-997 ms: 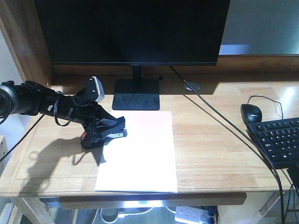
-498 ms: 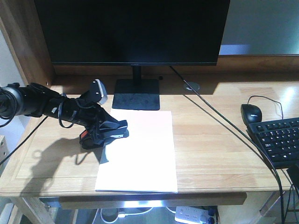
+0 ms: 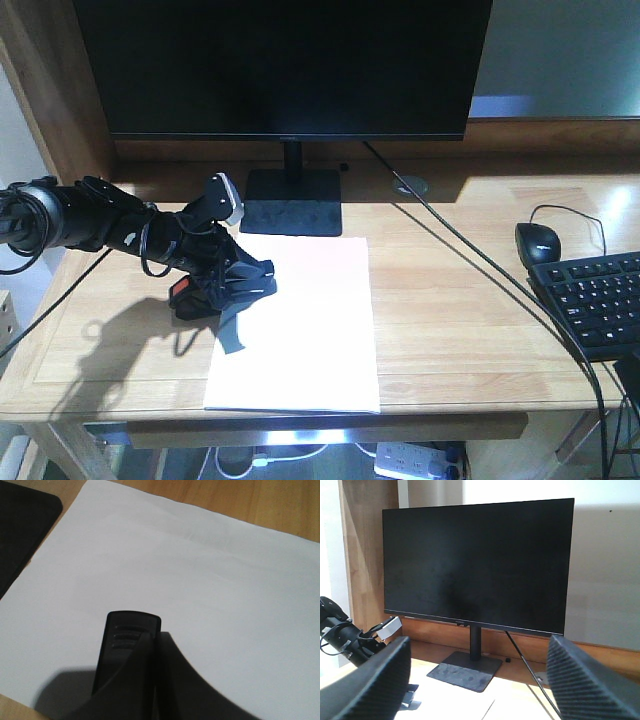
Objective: Grab stapler and paper to desk for stapling
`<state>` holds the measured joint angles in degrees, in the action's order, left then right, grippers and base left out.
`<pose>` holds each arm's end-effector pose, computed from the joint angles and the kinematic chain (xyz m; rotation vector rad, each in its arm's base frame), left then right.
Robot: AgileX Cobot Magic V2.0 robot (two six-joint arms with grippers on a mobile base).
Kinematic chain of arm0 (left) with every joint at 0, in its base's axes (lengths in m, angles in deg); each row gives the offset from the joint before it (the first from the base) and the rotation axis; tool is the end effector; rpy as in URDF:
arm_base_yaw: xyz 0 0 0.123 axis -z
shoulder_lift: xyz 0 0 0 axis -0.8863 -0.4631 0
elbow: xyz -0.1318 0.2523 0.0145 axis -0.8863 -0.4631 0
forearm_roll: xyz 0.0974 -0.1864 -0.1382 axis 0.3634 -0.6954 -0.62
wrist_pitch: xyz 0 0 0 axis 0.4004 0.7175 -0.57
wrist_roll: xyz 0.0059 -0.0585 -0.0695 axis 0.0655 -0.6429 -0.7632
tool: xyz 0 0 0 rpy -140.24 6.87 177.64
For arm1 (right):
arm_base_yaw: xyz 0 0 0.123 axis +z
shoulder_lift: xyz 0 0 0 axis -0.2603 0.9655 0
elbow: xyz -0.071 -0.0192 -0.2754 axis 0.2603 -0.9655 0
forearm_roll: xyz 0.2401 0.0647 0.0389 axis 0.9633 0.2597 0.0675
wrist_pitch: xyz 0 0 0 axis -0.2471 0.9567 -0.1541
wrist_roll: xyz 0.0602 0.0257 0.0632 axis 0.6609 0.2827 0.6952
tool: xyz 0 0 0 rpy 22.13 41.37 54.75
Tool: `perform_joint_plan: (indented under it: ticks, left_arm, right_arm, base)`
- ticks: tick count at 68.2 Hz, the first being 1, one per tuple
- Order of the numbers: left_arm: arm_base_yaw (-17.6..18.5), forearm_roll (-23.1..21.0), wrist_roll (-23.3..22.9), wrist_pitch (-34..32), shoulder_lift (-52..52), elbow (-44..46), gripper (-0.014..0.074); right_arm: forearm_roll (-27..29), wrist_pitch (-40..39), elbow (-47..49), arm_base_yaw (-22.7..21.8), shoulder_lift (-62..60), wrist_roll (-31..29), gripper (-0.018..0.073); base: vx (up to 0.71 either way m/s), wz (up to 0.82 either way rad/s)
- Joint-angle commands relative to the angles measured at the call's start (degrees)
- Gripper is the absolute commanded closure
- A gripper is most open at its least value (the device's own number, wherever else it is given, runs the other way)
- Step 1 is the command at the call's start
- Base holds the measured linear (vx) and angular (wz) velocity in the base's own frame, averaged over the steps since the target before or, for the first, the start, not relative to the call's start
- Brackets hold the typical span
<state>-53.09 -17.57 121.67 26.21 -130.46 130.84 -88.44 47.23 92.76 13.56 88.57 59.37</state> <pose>0.4246 -0.1289 0.1318 1.3508 1.9808 -0.6134 0.0552 0.0185 0.2606 -0.2918 1.3931 0.2986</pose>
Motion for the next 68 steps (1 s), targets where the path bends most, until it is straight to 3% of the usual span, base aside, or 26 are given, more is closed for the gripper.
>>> perform_joint_plan:
  ticks: [1, 50, 61, 68]
  left_arm:
    - [0.34, 2.26, -1.32, -1.10, 2.10, 0.62, 0.0603]
    - [0.34, 2.28, -4.88, 0.18, 5.60, 0.62, 0.0603]
    - [0.34, 5.62, -9.28, -0.30, 9.94, 0.62, 0.0603]
    - [0.34, 9.92, -15.00, -2.75, 13.29, 0.62, 0.0603]
  right_arm:
    - [-0.68, 0.64, 1.51, -0.14, 0.65, -0.36, 0.0017]
    - [-0.68, 0.64, 1.51, -0.14, 0.65, -0.41, 0.0017]
    - [-0.68, 0.64, 1.51, -0.14, 0.65, -0.36, 0.0017]
    - [-0.68, 0.64, 1.51, -0.14, 0.65, -0.36, 0.0017]
  base:
    - [0.00, 0.00]
    - [0.00, 0.00]
    - [0.00, 0.00]
    - [0.00, 0.00]
